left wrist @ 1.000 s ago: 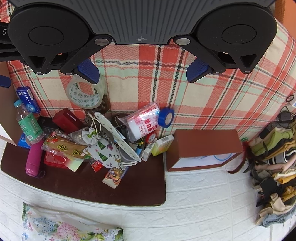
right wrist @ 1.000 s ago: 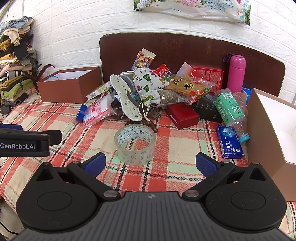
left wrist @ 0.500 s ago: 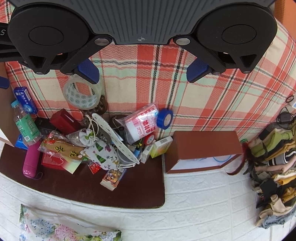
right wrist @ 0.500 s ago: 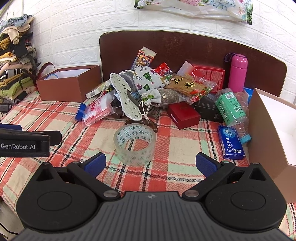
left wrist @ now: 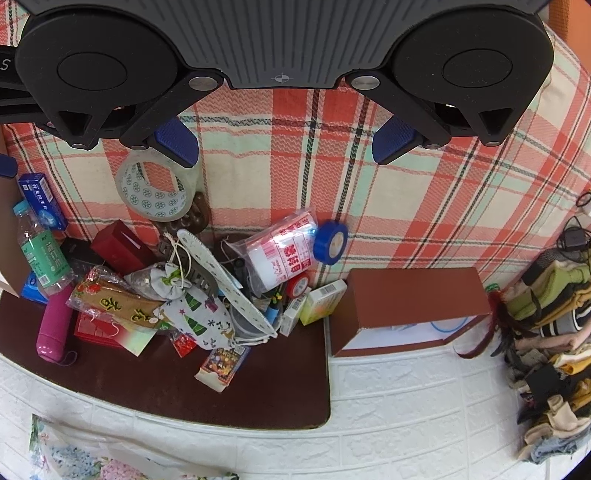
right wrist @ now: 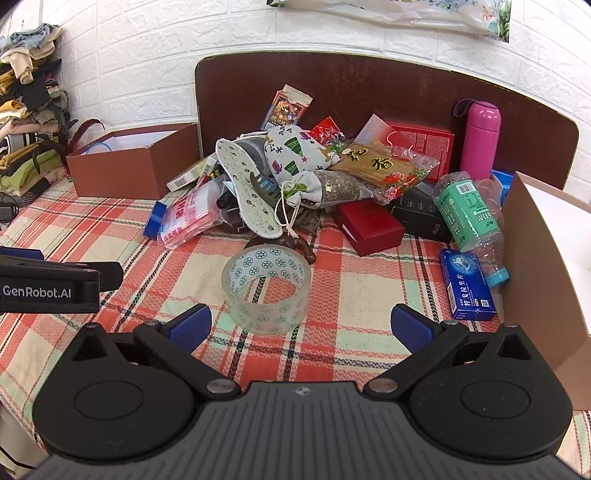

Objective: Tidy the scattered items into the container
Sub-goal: 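Move the left tool toward the clear tape roll on the bed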

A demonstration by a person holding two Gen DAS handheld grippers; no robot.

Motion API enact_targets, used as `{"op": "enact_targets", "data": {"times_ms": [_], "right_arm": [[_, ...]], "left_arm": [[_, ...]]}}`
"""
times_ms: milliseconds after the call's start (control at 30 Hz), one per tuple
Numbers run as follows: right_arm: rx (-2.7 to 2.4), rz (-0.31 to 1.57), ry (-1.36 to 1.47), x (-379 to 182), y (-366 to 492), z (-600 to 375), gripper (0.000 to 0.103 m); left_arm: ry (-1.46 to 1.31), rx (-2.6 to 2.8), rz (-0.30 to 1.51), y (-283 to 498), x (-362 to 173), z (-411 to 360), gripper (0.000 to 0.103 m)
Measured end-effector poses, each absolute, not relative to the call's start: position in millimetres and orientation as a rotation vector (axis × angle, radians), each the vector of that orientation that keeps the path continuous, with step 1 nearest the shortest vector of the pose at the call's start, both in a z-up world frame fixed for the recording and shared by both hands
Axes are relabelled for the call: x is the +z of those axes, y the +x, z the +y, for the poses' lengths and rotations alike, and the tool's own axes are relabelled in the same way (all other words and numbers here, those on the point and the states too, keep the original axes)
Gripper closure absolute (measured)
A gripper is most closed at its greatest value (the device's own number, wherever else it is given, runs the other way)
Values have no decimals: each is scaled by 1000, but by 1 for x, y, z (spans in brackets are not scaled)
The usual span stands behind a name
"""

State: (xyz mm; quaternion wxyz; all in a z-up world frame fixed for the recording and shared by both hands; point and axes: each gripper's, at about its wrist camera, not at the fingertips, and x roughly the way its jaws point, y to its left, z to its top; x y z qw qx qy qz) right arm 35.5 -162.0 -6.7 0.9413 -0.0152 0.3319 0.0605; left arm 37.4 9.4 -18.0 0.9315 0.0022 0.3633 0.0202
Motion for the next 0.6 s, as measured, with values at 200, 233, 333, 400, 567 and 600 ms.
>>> {"op": "enact_targets", "data": {"times_ms": [200,233,333,400,567,600], "right_arm": [[132,702,-34,-11,50,-161,0],[133,706,-35,-12,53,-161,0],[137,716,-37,-14,62,-160,0],[139,724,-38,-15,68,-160,0],[136,743,-42,-20,81,-159,0],[135,747,-43,-21,84,-159,0]], "left_arm": [[13,53,758,53,-22,10,0],[14,54,760,55,-23,11,0],[13,56,770,64,-25,12,0],[12,59,777,70,-27,12,0],[17,64,800,85,-33,12,0],[18,62,804,88,-34,12,0]]}}
